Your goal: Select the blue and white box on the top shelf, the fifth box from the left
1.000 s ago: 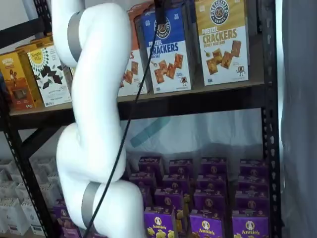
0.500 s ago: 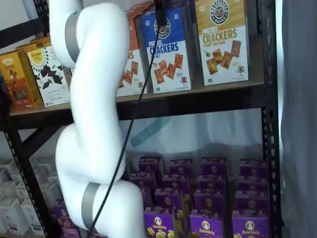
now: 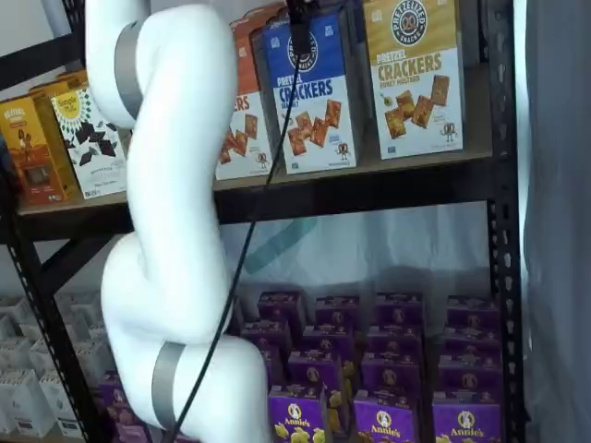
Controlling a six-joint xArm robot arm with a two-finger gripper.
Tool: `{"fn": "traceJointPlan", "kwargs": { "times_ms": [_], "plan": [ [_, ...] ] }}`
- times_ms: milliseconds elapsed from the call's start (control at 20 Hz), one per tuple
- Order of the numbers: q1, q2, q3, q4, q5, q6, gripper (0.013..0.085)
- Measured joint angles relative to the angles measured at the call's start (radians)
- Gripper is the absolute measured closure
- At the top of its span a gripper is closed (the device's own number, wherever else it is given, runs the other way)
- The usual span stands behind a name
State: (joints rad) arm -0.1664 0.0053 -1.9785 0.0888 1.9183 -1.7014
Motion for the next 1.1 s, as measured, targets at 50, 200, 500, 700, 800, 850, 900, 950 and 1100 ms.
{"fn": "traceJointPlan", "kwargs": {
  "times_ms": [50,200,500,700,800,850,900,950,1100],
  "plan": [
    [0.000,-0.004,0.008,-0.001,-0.005,0.000,0.0130],
    [-0.001,-0.010,0.021,0.000,-0.012,-0.001,0.0130],
    [-0.004,-0.014,0.028,0.004,-0.015,-0.003,0.0130],
    [-0.004,-0.015,0.031,0.005,-0.016,-0.003,0.0170],
    [-0.005,-0.015,0.030,0.007,-0.013,-0.003,0.0210],
    [-0.005,-0.015,0.030,0.007,-0.012,-0.003,0.0250],
    [-0.005,-0.015,0.030,0.008,-0.012,-0.003,0.0290],
    [-0.005,-0.015,0.031,0.008,-0.012,-0.003,0.0290],
    [-0.004,-0.016,0.032,0.007,-0.011,-0.003,0.0330]
  ]
}}
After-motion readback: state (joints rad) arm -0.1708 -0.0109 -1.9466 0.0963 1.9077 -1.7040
